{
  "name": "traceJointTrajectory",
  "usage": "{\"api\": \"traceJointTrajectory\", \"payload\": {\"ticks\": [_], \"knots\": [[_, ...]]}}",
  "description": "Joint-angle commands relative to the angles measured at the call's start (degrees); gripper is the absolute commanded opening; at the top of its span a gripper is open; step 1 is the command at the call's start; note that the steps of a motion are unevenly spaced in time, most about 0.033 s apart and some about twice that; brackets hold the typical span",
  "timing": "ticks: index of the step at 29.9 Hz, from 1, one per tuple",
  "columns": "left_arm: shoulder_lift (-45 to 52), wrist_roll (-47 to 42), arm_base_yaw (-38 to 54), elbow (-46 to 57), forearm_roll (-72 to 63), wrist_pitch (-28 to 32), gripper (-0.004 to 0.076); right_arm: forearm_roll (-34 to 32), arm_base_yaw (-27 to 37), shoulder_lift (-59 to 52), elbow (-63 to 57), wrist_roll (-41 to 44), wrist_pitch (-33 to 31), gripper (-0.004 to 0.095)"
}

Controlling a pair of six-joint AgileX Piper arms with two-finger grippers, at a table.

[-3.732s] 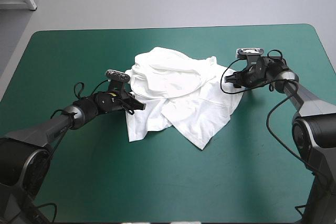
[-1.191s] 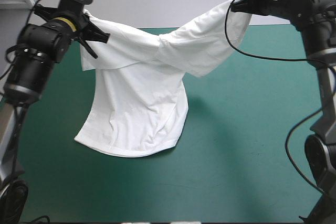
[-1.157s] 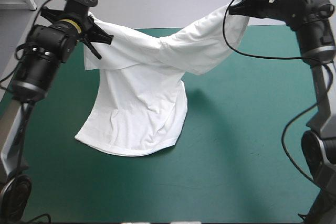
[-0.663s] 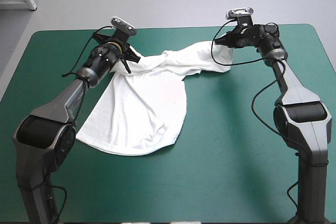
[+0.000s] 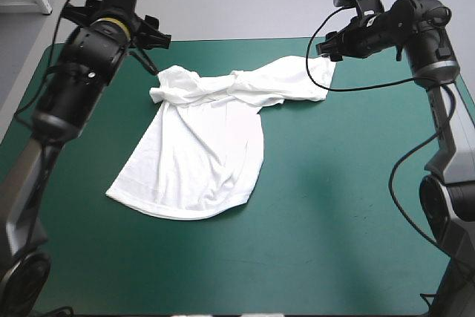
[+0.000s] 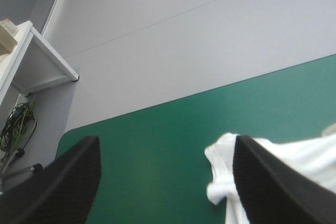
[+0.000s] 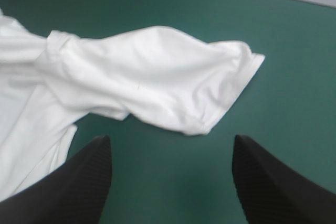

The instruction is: Fold the cloth

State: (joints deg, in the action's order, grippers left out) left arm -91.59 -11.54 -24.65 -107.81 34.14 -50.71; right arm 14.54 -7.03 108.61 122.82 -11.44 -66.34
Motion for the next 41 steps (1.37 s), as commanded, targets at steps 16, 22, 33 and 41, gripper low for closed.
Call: {"api": "traceJointTrajectory", "payload": {"ticks": [16, 22, 33, 41], "knots": [[22.4, -0.7, -16.5, 10.8, -13.1, -23.0, 0.0521, 1.3, 0.3, -27.5, -23.5, 1.1, -0.6, 0.0549], [26.0, -6.7, -16.5, 23.0, -1.9, -23.0, 0.0521, 1.4, 0.3, -30.6, -28.7, 0.5, 3.0, 0.0549], [26.1, -20.6, -16.4, 42.7, 9.6, -22.6, 0.0521, 1.7, 0.3, -30.6, -29.1, 0.5, 3.1, 0.0549], [26.1, -19.2, -3.8, 57.2, -3.2, -6.1, 0.0521, 2.4, 0.3, -30.6, -29.1, 0.5, 3.1, 0.0549]]}}
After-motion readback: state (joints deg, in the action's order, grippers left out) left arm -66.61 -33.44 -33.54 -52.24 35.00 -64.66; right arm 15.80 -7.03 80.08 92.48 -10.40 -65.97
